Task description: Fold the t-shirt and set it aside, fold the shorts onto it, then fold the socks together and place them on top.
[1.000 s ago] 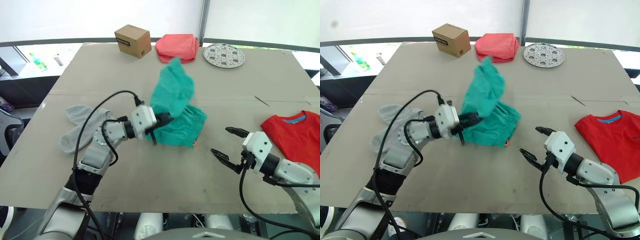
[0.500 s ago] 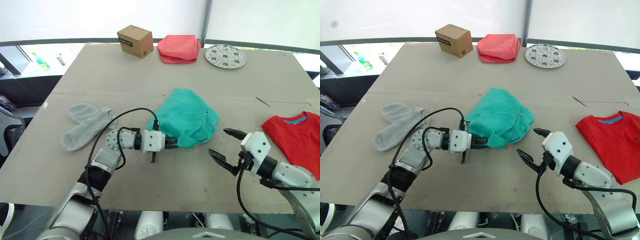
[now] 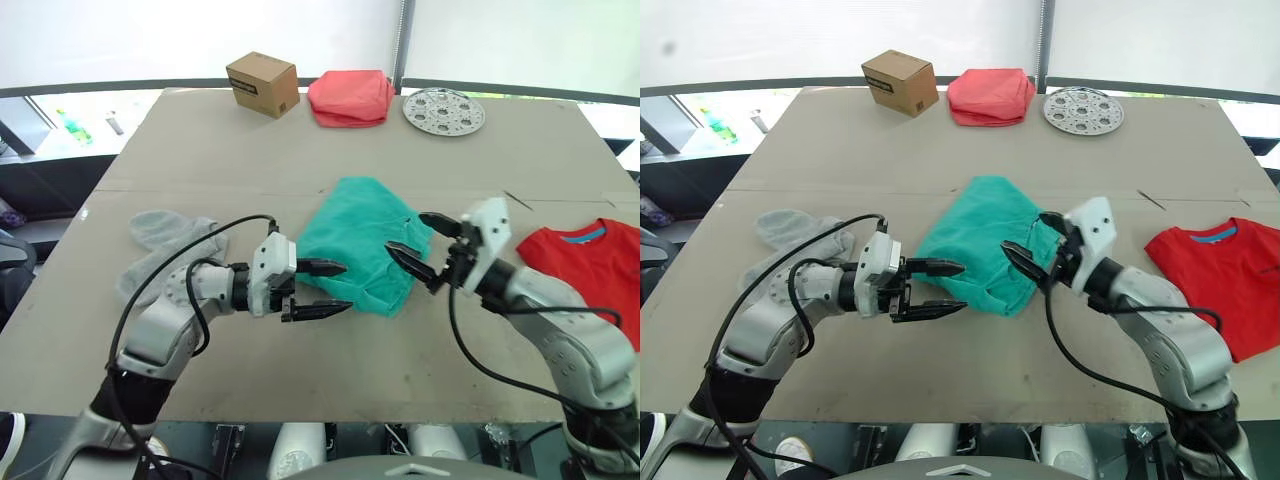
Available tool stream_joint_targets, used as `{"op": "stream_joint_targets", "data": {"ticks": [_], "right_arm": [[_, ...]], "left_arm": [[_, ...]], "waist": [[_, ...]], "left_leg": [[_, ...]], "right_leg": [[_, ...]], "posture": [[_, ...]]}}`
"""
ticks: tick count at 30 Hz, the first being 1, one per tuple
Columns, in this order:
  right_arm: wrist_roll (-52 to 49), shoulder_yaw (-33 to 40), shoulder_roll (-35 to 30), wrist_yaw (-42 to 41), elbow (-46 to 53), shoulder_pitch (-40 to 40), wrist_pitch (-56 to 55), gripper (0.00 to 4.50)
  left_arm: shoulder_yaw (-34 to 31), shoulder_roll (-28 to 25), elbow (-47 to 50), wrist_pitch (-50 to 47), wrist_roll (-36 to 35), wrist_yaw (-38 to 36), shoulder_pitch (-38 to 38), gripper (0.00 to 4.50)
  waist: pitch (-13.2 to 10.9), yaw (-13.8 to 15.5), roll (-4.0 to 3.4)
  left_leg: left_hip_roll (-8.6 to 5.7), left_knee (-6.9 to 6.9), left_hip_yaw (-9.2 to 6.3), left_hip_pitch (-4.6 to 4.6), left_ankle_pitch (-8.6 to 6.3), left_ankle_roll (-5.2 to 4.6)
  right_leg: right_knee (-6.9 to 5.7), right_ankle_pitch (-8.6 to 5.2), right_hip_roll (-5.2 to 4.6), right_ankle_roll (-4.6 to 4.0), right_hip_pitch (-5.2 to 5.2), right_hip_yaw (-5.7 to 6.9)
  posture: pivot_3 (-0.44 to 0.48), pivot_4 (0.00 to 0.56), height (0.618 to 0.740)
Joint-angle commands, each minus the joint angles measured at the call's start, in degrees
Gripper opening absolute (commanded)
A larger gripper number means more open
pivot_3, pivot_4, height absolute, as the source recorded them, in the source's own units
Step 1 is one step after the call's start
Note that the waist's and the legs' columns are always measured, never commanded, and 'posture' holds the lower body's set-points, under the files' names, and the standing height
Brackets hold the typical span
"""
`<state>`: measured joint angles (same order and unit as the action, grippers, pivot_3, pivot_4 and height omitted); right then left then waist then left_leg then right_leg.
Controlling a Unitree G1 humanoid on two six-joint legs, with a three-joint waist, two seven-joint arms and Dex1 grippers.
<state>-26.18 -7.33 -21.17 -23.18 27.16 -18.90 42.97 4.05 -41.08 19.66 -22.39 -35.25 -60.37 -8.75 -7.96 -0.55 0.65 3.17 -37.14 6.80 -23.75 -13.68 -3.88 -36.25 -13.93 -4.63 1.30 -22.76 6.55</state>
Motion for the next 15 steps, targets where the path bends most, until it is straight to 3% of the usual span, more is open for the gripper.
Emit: {"op": "stream_joint_targets", "data": {"ticks": [1,4,6,9,11,15], "right_arm": [[9.36,-7.81,1.07,2.47,-9.99,-5.94,-1.69,4.50],[15.92,-13.66,0.47,2.92,-20.13,-8.31,-0.96,4.50],[16.92,-12.82,0.90,2.83,-21.58,-7.82,-3.22,4.50],[13.83,-6.09,2.45,3.67,-15.04,-6.66,-3.56,4.50],[8.44,1.43,4.68,5.57,-7.71,-4.94,2.07,4.50],[1.15,9.30,7.32,7.71,1.57,-1.61,13.50,4.50]], "left_arm": [[-5.49,-0.12,7.63,-4.25,-3.85,5.82,4.40,3.11],[-7.65,-0.72,11.73,-4.09,-1.43,8.87,9.12,3.11],[-8.63,-1.79,12.63,-3.15,0.12,8.59,11.26,3.11],[-11.53,-2.02,12.49,-2.98,-1.21,8.60,11.80,3.11],[-13.30,-2.86,12.25,-4.04,-2.10,8.51,11.20,3.11],[-15.44,-3.29,12.49,-7.01,-5.54,8.53,10.40,3.11]], "waist": [[0.00,0.02,0.00],[0.02,-0.13,0.02],[0.02,0.21,-0.04],[0.04,0.35,-0.07],[0.01,0.40,-0.11],[0.03,0.27,-0.11]], "left_leg": [[0.00,-0.01,0.00,0.00,0.05,0.08],[-0.02,-0.01,0.04,0.01,0.18,0.30],[-0.04,0.00,0.03,0.00,0.20,0.34],[-0.03,0.00,0.02,0.00,0.21,0.38],[-0.02,-0.01,0.00,-0.01,0.21,0.40],[-0.02,0.00,-0.01,-0.02,0.08,0.61]], "right_leg": [[-0.02,0.01,0.00,-0.02,0.00,0.00],[-0.09,0.10,0.00,-0.17,0.00,-0.03],[-0.09,0.10,0.00,-0.19,-0.02,0.04],[-0.13,0.09,-0.03,-0.18,-0.02,0.05],[-0.13,0.09,-0.06,-0.17,-0.03,0.05],[-0.13,0.09,-0.08,-0.16,-0.05,0.03]], "posture": [[0.000,0.150,0.740],[0.000,0.150,0.740],[0.000,0.150,0.740],[0.000,0.150,0.740],[0.000,0.150,0.740],[0.000,0.150,0.740]]}}
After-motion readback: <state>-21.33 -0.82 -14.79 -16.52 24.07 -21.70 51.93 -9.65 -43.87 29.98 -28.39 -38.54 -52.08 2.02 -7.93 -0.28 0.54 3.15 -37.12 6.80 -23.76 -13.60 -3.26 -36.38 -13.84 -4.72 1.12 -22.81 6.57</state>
